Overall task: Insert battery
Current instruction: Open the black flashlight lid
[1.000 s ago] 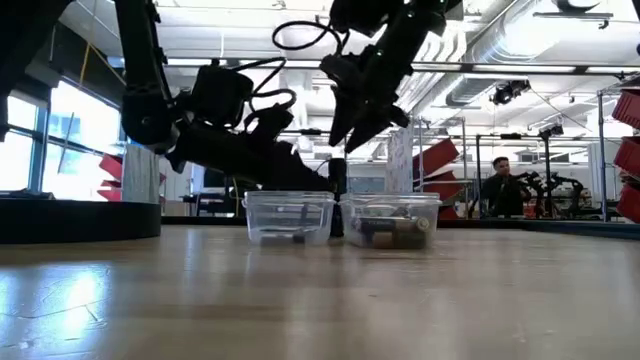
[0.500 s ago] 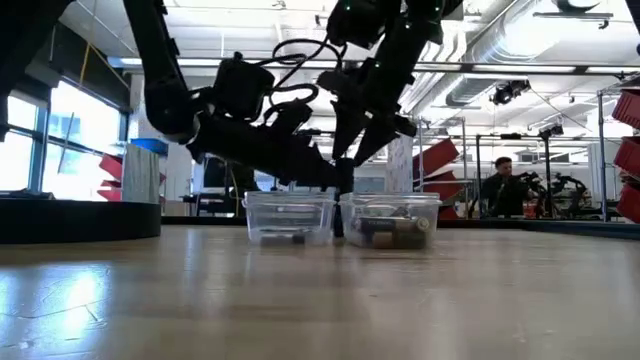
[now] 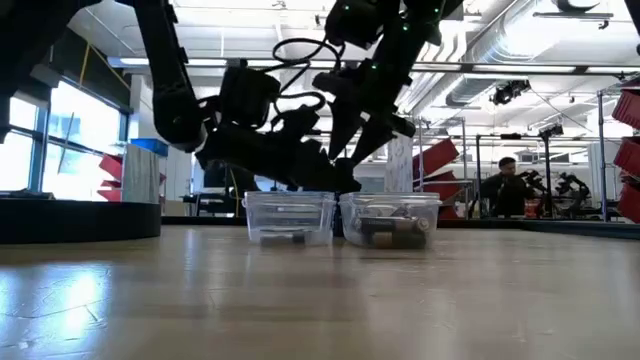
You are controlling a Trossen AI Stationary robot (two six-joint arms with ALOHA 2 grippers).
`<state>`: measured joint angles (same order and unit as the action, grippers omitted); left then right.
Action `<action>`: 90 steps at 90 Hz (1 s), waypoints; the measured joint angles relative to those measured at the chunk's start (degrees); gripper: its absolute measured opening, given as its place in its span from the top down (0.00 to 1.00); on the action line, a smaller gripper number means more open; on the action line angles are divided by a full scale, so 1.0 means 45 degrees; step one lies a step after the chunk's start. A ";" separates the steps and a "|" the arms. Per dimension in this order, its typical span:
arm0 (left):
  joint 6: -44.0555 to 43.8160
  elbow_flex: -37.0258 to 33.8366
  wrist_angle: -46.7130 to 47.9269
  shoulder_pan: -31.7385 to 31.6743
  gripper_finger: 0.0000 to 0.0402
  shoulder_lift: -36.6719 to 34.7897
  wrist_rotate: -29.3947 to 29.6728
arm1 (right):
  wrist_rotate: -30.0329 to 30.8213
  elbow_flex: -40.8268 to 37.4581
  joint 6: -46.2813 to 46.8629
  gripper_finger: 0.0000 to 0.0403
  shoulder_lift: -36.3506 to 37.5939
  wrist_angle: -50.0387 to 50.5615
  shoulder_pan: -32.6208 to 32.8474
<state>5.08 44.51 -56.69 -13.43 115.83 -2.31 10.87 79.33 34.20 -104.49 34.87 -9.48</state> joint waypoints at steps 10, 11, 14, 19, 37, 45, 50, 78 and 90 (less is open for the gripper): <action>-0.0035 0.0000 0.0033 0.0005 0.59 0.0000 0.0000 | 0.0000 0.0000 -0.0026 0.55 0.0000 0.0001 -0.0038; -0.0052 0.0000 0.0039 0.0005 0.59 0.0000 0.0000 | 0.0000 0.0000 -0.0025 0.55 0.0000 0.0000 -0.0044; -0.0069 0.0000 0.0073 0.0000 0.60 0.0000 0.0000 | -0.0005 0.0000 -0.0030 0.55 0.0000 0.0000 -0.0063; 0.0000 0.0000 0.0288 0.0005 0.61 0.0000 0.0000 | -0.0005 0.0000 -0.0044 0.55 0.0000 0.0001 -0.0087; -0.0125 -0.0005 0.0474 -0.0010 0.62 0.0005 0.0301 | -0.0005 0.0000 -0.0220 0.55 0.0000 -0.0080 -0.0138; -0.0327 -0.0005 0.0485 -0.0010 0.61 0.0005 0.0311 | -0.0007 0.0000 -0.0268 0.55 0.0000 -0.0087 -0.0173; -0.0444 -0.0005 0.0418 -0.0010 0.61 0.0005 0.0321 | -0.0018 0.0000 -0.0268 0.55 0.0001 -0.0087 -0.0174; -0.0538 -0.0015 0.0675 0.0000 0.76 0.0005 0.0389 | -0.0265 0.0000 -0.0365 0.55 -0.0276 -0.0205 -0.0174; -0.0452 -0.0013 0.0695 0.0024 0.76 0.0000 0.0393 | -0.0326 0.0000 -0.0526 0.55 -0.0481 -0.0573 -0.0174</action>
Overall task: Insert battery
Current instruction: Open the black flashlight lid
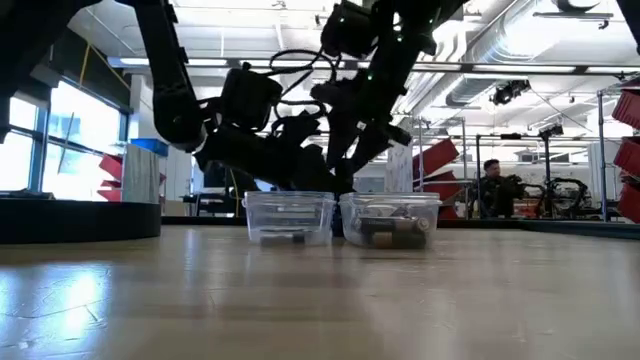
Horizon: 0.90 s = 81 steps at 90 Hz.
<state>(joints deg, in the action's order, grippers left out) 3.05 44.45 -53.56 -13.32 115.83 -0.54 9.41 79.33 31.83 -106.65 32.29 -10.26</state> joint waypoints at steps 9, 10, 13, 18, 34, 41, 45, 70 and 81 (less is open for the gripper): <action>0.0005 -0.0001 0.0079 0.0000 0.76 -0.0015 0.0010 | 0.0000 0.0005 -0.0082 0.56 0.0009 -0.0127 -0.0004; 0.0005 0.0001 0.0092 0.0000 0.76 -0.0015 0.0016 | 0.0000 0.0005 -0.0082 0.57 0.0009 -0.0112 -0.0007; 0.0003 0.0003 0.0108 0.0000 0.76 -0.0015 0.0038 | -0.0008 0.0005 -0.0082 0.58 0.0009 -0.0068 -0.0019; 0.0015 0.0003 0.0149 -0.0005 0.76 -0.0015 0.0058 | -0.0101 0.0005 -0.0075 0.60 0.0009 -0.0029 -0.0028; 0.0045 0.0003 0.0175 -0.0005 0.76 -0.0019 0.0053 | -0.0199 0.0005 -0.0131 0.71 0.0009 0.0149 -0.0044; 0.0044 0.0003 0.0189 -0.0015 0.76 -0.0019 -0.0057 | -0.0227 0.0005 -0.0403 0.76 0.0009 0.0178 -0.0044; 0.0044 0.0003 0.0192 -0.0015 0.76 -0.0019 -0.0117 | -0.0293 0.0005 -0.0567 0.79 0.0017 0.0217 -0.0044; 0.0200 0.0013 0.0223 -0.0024 0.76 -0.0019 -0.0839 | -0.0539 0.0024 -0.3727 0.80 0.0058 0.0456 -0.0053; 0.0371 0.0013 0.0404 -0.0015 0.76 -0.0132 -0.0889 | -0.0580 0.0024 -0.6168 0.78 0.0058 0.0534 -0.0051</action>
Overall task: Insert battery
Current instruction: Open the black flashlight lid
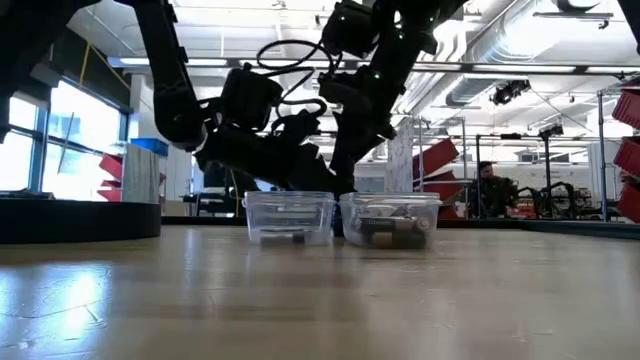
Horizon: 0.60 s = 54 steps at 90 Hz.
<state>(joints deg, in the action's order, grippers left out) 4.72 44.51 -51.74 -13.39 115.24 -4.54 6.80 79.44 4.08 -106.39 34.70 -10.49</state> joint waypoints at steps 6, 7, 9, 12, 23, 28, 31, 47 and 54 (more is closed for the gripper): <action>0.0164 0.0000 0.0213 0.0029 0.76 -0.0121 -0.0014 | -0.0036 0.0010 -0.1521 0.78 0.0000 0.0011 0.0007; 0.0185 0.0000 0.0250 0.0038 0.76 -0.0146 -0.0014 | -0.0048 0.0010 -0.1798 0.78 0.0000 0.0014 0.0007; 0.0233 0.0000 0.0309 0.0053 0.76 -0.0180 -0.0014 | -0.0075 0.0010 -0.2310 0.78 0.0000 0.0021 0.0007; 0.0322 0.0000 0.0353 0.0083 0.76 -0.0194 -0.0014 | -0.0134 0.0015 -0.3136 0.78 0.0000 0.0034 0.0007; 0.0358 0.0000 0.0348 0.0136 0.76 -0.0194 -0.0018 | -0.0270 0.0019 -0.5700 0.77 0.0015 0.0102 0.0012; 0.0358 0.0000 0.0374 0.0131 0.76 -0.0199 -0.0029 | -0.0270 0.0046 -0.5882 0.77 0.0015 0.0130 0.0012; 0.0353 0.0000 0.0382 0.0131 0.76 -0.0199 -0.0056 | -0.0270 0.0116 -0.5779 0.77 0.0013 0.0253 0.0012; 0.0320 -0.0004 0.0417 0.0136 0.76 -0.0217 -0.0235 | -0.0378 0.0562 -0.4705 0.77 -0.0053 0.0651 0.0021; 0.0298 -0.0015 0.0404 0.0142 0.76 -0.0239 -0.0300 | -0.0847 0.0670 -0.4362 0.77 -0.0053 0.0724 -0.0002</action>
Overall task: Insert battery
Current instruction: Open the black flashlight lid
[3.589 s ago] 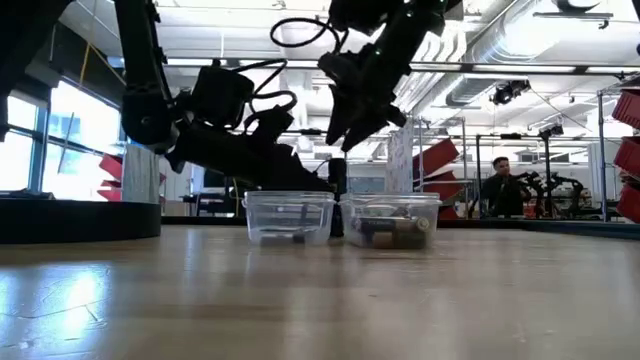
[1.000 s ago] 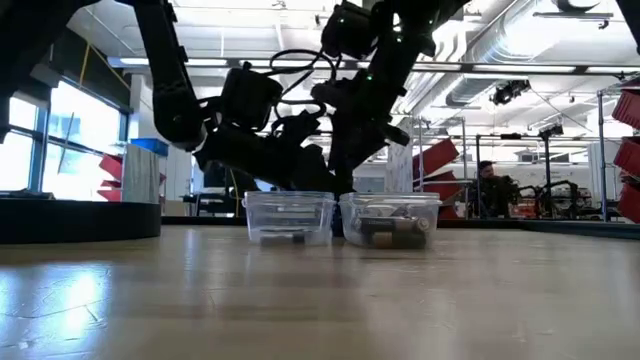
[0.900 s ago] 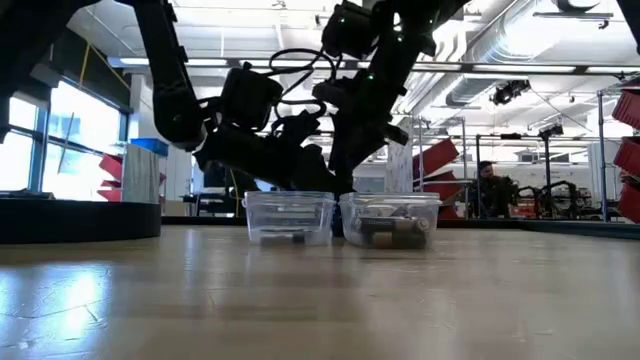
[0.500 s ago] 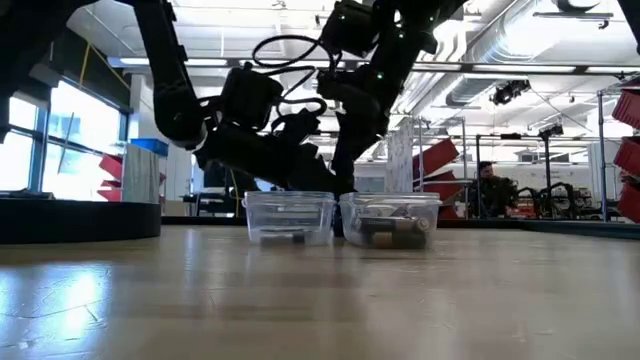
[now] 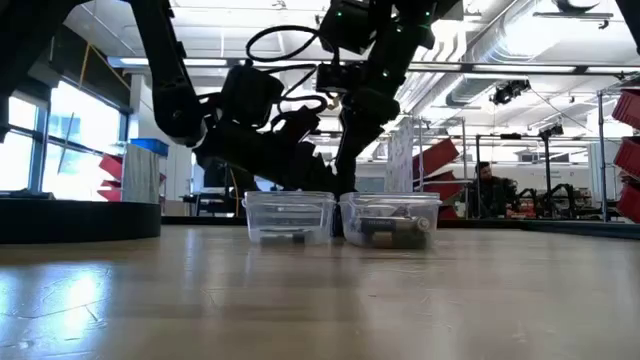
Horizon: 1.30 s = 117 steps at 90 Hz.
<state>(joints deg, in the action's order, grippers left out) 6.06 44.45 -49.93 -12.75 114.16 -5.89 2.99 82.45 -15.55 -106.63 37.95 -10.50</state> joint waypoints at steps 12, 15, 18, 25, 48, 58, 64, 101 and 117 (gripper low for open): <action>-0.0006 -0.0005 0.0023 0.0028 0.76 -0.0003 -0.0066 | -0.0443 0.0007 0.0647 0.77 0.0000 0.0106 0.0000; -0.0003 -0.0005 0.0027 0.0028 0.76 -0.0003 -0.0065 | -0.0441 0.0005 0.0779 0.77 0.0000 0.0148 0.0000; -0.0003 -0.0005 0.0027 0.0028 0.76 -0.0003 -0.0062 | -0.0438 0.0005 0.0930 0.77 0.0000 0.0210 0.0000; 0.0006 -0.0005 0.0033 0.0028 0.76 0.0001 -0.0039 | -0.0420 0.0005 0.1074 0.77 0.0000 0.0286 0.0000; 0.0001 -0.0005 0.0023 0.0023 0.76 0.0011 0.0033 | -0.0429 0.0005 0.1559 0.74 0.0005 0.0351 -0.0005; -0.0015 -0.0015 0.0040 0.0013 0.76 0.0021 0.0133 | -0.0343 0.0005 0.2518 0.68 0.0057 0.0524 -0.0010; -0.0021 -0.0010 0.0039 0.0013 0.76 0.0021 0.0220 | 0.0125 0.0010 0.3580 0.62 0.0073 0.0455 -0.0005; -0.0101 -0.0010 0.0033 0.0003 0.76 0.0021 0.0421 | 0.0840 0.0010 1.0549 0.50 0.0067 0.0476 -0.0024; -0.0154 -0.0010 0.0036 0.0003 0.76 0.0021 0.0421 | 0.0818 0.0010 1.1400 0.55 -0.0053 0.0478 -0.0019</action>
<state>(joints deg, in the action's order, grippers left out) 5.36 44.40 -49.76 -12.73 114.26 -3.99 6.67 82.50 35.75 -106.87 40.10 -10.59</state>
